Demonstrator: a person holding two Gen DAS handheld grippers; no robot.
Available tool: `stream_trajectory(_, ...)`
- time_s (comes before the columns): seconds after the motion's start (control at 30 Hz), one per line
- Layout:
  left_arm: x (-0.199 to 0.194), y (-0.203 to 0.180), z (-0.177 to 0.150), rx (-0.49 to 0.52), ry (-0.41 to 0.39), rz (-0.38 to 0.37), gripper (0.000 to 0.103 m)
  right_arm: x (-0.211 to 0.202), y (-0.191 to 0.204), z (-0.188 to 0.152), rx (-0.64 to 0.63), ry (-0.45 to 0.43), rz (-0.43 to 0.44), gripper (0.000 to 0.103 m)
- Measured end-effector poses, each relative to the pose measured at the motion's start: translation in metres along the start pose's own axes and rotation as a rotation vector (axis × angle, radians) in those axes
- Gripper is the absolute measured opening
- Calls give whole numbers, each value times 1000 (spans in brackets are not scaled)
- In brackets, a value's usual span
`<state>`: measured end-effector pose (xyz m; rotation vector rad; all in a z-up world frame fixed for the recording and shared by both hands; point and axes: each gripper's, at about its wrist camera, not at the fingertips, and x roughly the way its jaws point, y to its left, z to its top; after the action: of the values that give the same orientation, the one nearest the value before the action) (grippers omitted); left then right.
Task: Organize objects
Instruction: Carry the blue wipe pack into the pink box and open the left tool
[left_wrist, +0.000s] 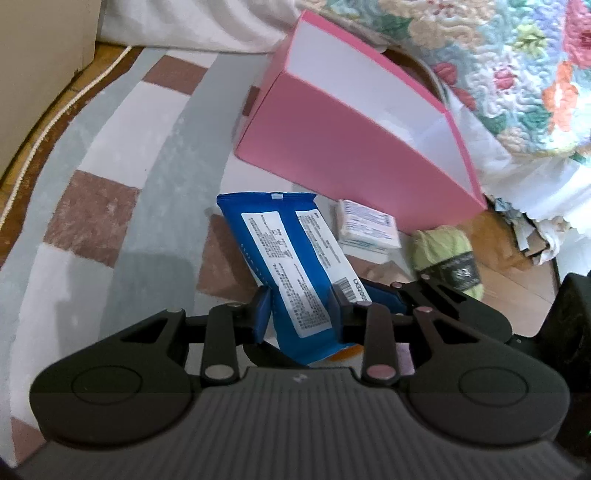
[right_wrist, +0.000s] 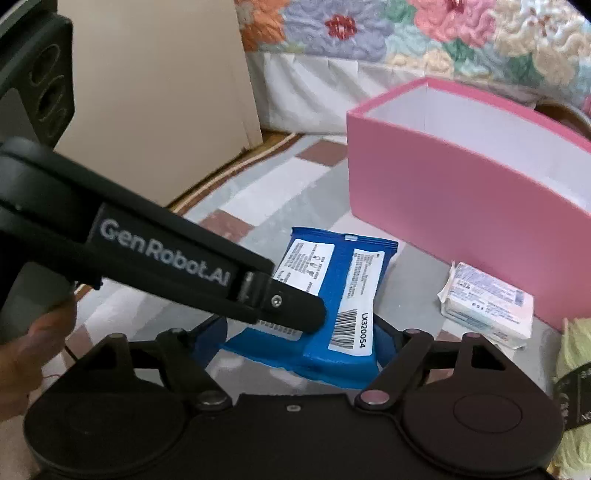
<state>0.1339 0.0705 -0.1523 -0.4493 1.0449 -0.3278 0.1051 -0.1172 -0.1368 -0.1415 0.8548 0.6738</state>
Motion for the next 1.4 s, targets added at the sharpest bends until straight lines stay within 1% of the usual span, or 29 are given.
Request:
stream_trajectory(0.27, -39, -28, -9, 48, -55, -15, 31, -36, 14, 7, -62, -61, -7, 82)
stream_trajectory(0.3, -42, -33, -9, 51, -66, -20, 31, -38, 16, 9, -69, -67, -14, 82)
stream_trajectory(0.33, -45, -39, -9, 63, -76, -22, 31, -23, 18, 18, -76, -74, -24, 82)
stream_trajectory(0.4, -53, -53, -7, 92, -101, -23, 31, -36, 19, 21, -87, -97, -50, 82)
stream_trajectory(0.6, -71, -89, 9, 161, -152, -36, 31, -61, 7, 40, -31, -156, -68, 82)
stream_trajectory(0.8, -78, -119, 36, 221, -149, -53, 31, -88, -3, 53, -21, -212, -106, 82)
stream_trajectory(0.83, -78, -123, 40, 233, -152, -53, 31, -90, -6, 56, -3, -226, -126, 82)
stream_trajectory(0.97, -74, -141, 62, 273, -164, -46, 30, -96, -20, 74, 38, -245, -141, 82)
stream_trajectory(1.17, -50, -152, 112, 243, -127, -69, 30, -93, -42, 110, 62, -229, -167, 82)
stream_trajectory(1.27, -29, -153, 134, 230, -107, -55, 30, -82, -60, 128, 61, -200, -180, 82)
stream_trajectory(1.33, -10, -150, 147, 207, -88, -38, 30, -70, -74, 139, 75, -171, -170, 82)
stream_trajectory(1.4, 11, -144, 157, 172, -71, -29, 30, -54, -93, 148, 99, -128, -139, 82)
